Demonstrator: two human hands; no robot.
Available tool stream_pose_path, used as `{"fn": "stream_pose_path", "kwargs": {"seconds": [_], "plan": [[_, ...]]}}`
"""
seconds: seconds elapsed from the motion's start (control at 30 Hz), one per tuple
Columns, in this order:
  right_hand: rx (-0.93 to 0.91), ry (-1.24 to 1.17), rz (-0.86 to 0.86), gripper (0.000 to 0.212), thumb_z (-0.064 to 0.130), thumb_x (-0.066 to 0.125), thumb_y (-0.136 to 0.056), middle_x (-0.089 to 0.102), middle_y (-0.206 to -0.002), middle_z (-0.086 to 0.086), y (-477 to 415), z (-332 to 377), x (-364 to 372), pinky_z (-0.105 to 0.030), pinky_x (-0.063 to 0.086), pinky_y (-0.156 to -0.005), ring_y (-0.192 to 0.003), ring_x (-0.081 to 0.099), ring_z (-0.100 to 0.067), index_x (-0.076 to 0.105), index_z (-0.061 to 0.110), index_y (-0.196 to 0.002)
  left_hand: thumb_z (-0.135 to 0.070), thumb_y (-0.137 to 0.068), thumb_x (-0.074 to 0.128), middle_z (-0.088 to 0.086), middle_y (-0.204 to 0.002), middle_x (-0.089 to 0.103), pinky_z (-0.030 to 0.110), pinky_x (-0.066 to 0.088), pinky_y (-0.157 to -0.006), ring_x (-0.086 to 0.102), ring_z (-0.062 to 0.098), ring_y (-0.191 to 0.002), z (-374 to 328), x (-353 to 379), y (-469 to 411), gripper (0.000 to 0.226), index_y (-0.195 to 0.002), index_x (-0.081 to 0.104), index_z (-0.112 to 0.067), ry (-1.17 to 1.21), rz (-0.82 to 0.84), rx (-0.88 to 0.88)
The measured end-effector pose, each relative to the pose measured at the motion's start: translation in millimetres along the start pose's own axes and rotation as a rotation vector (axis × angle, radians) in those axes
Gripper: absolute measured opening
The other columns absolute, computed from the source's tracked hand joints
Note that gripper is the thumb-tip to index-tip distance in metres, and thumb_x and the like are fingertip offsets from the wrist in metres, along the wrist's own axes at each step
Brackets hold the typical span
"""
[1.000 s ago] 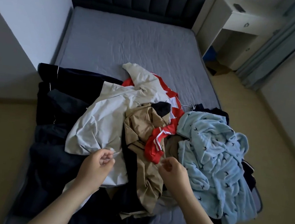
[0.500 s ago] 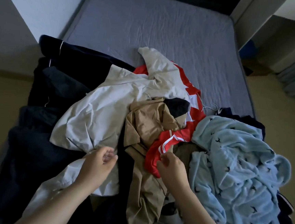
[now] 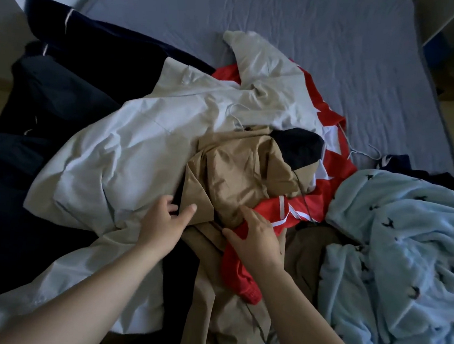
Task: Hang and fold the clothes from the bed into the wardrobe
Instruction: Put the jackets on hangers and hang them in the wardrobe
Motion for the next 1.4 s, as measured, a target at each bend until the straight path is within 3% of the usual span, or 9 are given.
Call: {"fn": "stream_pose_path", "kwargs": {"seconds": [0.1,0.3,0.5,0.67,0.87,0.93,1.0,1.23,1.4], "plan": [[-0.004,0.046,0.043,0.069,0.051,0.065,-0.082,0.048,-0.142,0.009,-10,-14,24,-0.031,0.032,-0.107,-0.129,0.039,-0.018,0.042,0.030,-0.144,-0.053,-0.078,0.069,0.008,-0.129,0.059,0.025,0.038,-0.087,0.057,0.021,-0.114,-1,13,-23,0.075,-0.133,0.046,-0.008,0.084,-0.034,-0.060],[0.028,0.066,-0.032,0.050,0.041,0.066,-0.085,0.056,-0.135,0.009,-9,-39,60,-0.029,0.036,-0.101,-0.121,0.046,-0.018,0.058,0.027,-0.132,-0.069,-0.060,0.072,0.006,-0.118,0.065,0.039,0.050,-0.097,0.063,0.021,-0.106,-2,39,-58,0.089,-0.126,0.056,-0.012,0.173,0.086,-0.112],[0.027,-0.019,-0.074,0.040,0.035,0.066,-0.085,0.062,-0.127,0.010,-1,-54,70,-0.021,0.035,-0.094,-0.111,0.051,-0.017,0.066,0.024,-0.124,-0.064,-0.065,0.073,0.000,-0.106,0.067,0.031,0.054,-0.082,0.064,0.017,-0.095,-7,75,-57,0.071,-0.113,0.062,-0.013,0.314,0.181,-0.179],[0.060,-0.062,-0.063,0.034,0.033,0.062,-0.090,0.064,-0.124,0.011,10,-61,70,-0.020,0.035,-0.091,-0.109,0.051,-0.016,0.066,0.023,-0.123,-0.036,-0.085,0.066,-0.004,-0.091,0.068,0.023,0.046,-0.067,0.064,0.014,-0.087,-1,87,-42,0.026,-0.103,0.064,-0.017,0.241,0.223,-0.081],[0.096,-0.095,-0.022,0.022,0.026,0.059,-0.093,0.069,-0.111,0.008,33,-65,59,-0.029,0.042,-0.090,-0.103,0.054,-0.019,0.072,0.021,-0.109,-0.023,-0.090,0.060,-0.014,-0.077,0.065,0.015,0.041,-0.057,0.059,0.002,-0.072,46,71,-5,0.007,-0.091,0.065,-0.029,0.022,0.229,0.034],[0.098,-0.133,0.021,0.018,0.026,0.057,-0.092,0.071,-0.095,0.006,41,-61,52,-0.037,0.047,-0.084,-0.095,0.059,-0.021,0.073,0.018,-0.095,-0.018,-0.089,0.062,-0.005,-0.079,0.068,0.027,0.048,-0.066,0.064,0.014,-0.079,62,68,12,0.009,-0.089,0.067,-0.026,0.055,0.249,0.034],[0.135,-0.174,0.031,0.020,0.028,0.055,-0.090,0.071,-0.084,0.003,44,-51,39,-0.039,0.051,-0.074,-0.085,0.063,-0.020,0.073,0.020,-0.089,-0.011,-0.090,0.061,0.003,-0.083,0.071,0.037,0.050,-0.074,0.066,0.022,-0.084,72,62,26,0.017,-0.083,0.066,-0.026,0.117,0.270,0.033],[0.376,-0.245,-0.077,0.057,0.064,0.055,-0.082,0.065,-0.096,0.000,5,-1,17,-0.035,0.049,-0.076,-0.093,0.061,-0.022,0.056,0.013,-0.106,-0.026,-0.092,0.054,-0.007,-0.074,0.064,0.020,0.046,-0.066,0.060,0.006,-0.073,81,43,54,0.016,-0.077,0.059,-0.026,0.003,0.342,0.090],[0.409,-0.277,-0.090,0.027,0.022,0.063,-0.086,0.068,-0.100,-0.017,-15,0,30,-0.037,0.050,-0.079,-0.099,0.062,-0.036,0.063,-0.002,-0.101,-0.023,-0.092,0.056,-0.002,-0.088,0.069,0.034,0.049,-0.082,0.064,0.014,-0.088,78,31,57,0.012,-0.097,0.066,-0.018,-0.026,0.366,0.046]]}}
Point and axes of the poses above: each hand's wrist, its own y-axis away from the middle knuckle, its own x-axis out of the palm, z = x × y, the point moved 1 cm from there along -y, towards the middle knuckle
